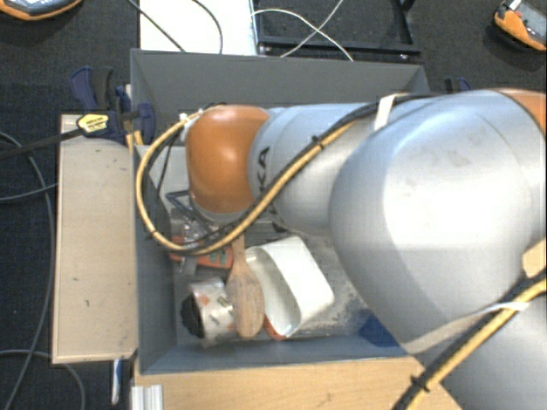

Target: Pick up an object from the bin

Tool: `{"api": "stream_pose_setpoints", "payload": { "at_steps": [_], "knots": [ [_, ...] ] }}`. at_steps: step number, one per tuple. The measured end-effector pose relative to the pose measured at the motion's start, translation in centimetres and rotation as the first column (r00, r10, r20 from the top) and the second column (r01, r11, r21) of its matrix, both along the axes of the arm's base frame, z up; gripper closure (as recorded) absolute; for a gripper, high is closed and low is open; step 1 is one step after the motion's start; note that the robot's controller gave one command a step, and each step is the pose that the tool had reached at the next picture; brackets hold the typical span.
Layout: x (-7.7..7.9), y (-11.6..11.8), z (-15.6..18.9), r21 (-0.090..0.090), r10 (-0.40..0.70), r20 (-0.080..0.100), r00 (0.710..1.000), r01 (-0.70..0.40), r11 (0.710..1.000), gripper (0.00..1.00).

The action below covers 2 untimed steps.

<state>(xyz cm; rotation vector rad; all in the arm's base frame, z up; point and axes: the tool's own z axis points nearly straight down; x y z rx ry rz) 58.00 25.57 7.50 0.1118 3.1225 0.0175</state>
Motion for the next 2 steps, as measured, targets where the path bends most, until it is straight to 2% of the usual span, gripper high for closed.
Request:
{"api": "stream_pose_setpoints", "payload": {
  "at_steps": [1,2],
  "knots": [
    [0.0,0.0,0.0,0.000,-0.001,-0.001,1.000,0.001,1.000,1.00],
    [-0.3,-0.1,1.0,-0.003,-0.001,-0.010,1.000,0.001,1.000,1.00]
  ]
}}
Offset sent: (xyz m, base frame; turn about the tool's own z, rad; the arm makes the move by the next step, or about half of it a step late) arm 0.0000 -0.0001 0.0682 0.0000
